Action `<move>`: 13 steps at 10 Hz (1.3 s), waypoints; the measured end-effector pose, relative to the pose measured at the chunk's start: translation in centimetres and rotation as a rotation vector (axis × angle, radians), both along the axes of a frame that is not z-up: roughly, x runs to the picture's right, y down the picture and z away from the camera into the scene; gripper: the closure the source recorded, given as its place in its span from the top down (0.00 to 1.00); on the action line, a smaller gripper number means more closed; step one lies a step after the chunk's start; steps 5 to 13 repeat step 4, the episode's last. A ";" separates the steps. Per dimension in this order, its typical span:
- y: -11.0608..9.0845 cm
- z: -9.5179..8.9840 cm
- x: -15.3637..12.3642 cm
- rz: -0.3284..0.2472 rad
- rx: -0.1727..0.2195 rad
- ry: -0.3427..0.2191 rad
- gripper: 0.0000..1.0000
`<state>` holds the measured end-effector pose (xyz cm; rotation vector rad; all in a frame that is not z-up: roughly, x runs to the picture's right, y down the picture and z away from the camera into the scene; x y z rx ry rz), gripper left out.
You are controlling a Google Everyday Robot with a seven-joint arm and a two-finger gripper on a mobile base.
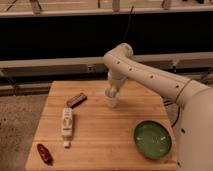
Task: Place the white sponge in the ceramic cup
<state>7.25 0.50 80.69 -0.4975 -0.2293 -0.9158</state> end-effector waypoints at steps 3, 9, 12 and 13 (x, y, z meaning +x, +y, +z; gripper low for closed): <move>-0.1 0.2 0.2 0.000 0.000 -0.002 0.65; -0.3 0.3 0.2 0.001 0.000 -0.003 0.66; -0.3 0.3 0.2 0.001 0.000 -0.003 0.66; -0.3 0.3 0.2 0.001 0.000 -0.003 0.66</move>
